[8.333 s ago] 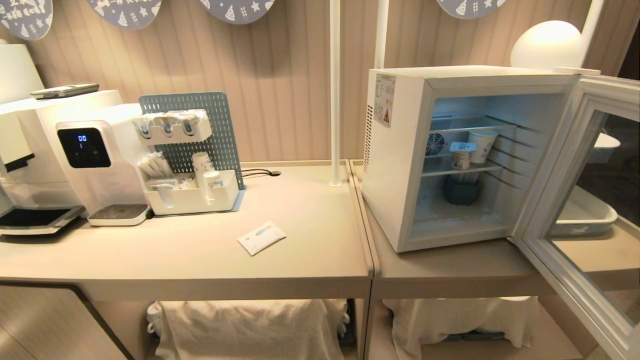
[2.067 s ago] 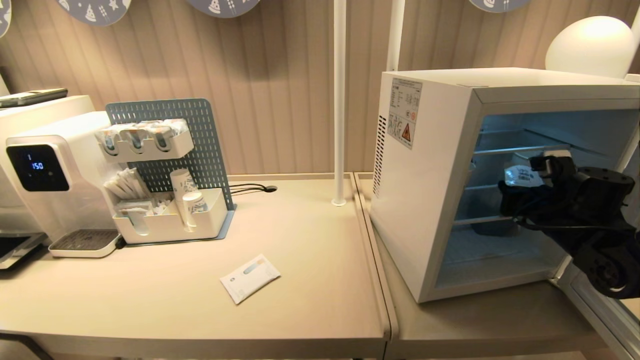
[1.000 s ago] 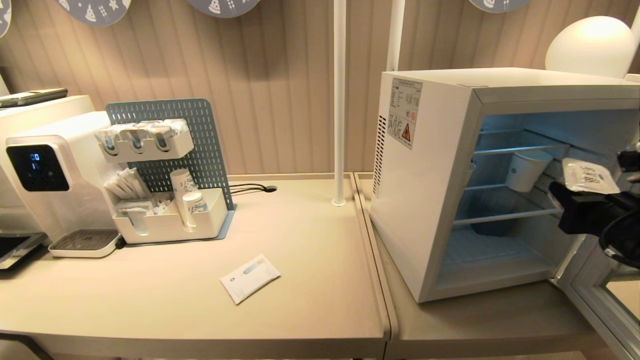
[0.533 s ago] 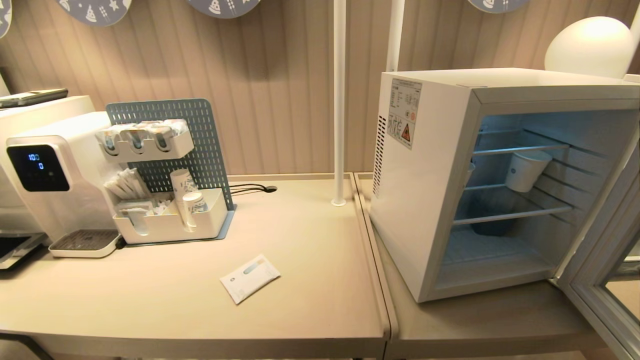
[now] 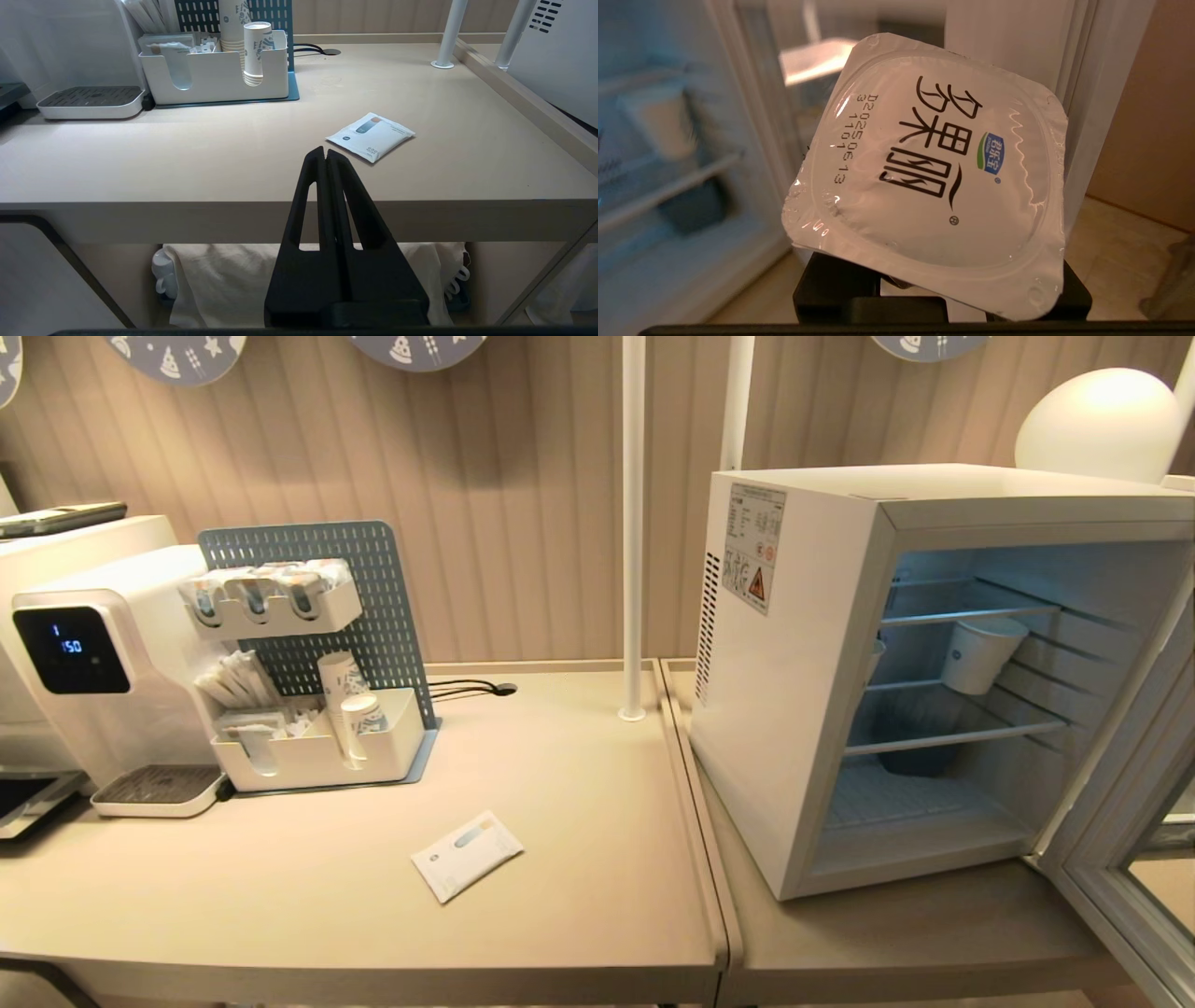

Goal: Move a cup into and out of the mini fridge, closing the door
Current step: Place the yoghurt on the table

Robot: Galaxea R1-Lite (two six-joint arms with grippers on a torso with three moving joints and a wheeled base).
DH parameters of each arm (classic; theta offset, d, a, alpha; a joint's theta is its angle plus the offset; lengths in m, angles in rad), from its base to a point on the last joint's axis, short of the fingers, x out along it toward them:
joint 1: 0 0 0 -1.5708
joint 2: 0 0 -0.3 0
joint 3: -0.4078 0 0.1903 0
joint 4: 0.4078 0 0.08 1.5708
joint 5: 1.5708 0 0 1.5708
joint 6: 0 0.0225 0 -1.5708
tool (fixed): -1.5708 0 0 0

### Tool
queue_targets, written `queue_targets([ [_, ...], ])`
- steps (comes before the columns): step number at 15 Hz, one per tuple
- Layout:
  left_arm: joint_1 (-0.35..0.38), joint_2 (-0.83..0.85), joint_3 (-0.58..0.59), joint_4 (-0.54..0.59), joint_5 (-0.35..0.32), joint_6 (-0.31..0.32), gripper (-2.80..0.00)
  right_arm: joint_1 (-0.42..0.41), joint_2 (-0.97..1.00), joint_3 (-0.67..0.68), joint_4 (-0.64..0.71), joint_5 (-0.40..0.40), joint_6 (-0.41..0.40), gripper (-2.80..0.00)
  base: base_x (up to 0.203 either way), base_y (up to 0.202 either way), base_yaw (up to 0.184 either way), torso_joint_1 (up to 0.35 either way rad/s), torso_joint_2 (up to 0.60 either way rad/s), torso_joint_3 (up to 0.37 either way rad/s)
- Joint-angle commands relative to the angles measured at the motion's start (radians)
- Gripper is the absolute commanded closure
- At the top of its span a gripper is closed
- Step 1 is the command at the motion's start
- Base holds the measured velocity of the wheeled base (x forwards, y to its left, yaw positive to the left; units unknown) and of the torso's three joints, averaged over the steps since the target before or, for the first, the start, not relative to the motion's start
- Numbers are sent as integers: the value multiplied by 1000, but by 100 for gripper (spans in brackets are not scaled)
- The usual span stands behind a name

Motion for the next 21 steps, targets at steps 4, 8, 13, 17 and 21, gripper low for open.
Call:
queue_targets([
  [4,0,0,2,-1,0,-2,0,-34,-139,149,46,518,244,0,0,0,0,0,0,0],
  [8,0,0,2,-1,0,-2,0,-33,-141,107,207,757,350,0,0,0,0,0,0,0],
  [13,0,0,2,-1,0,-2,0,54,-243,160,285,796,346,0,0,0,0,0,0,0],
  [17,0,0,2,-1,0,-2,0,55,-422,313,197,782,250,0,0,0,0,0,0,0],
  [21,0,-1,2,-1,0,-2,0,54,-415,373,199,755,97,0,0,0,0,0,0,0],
])
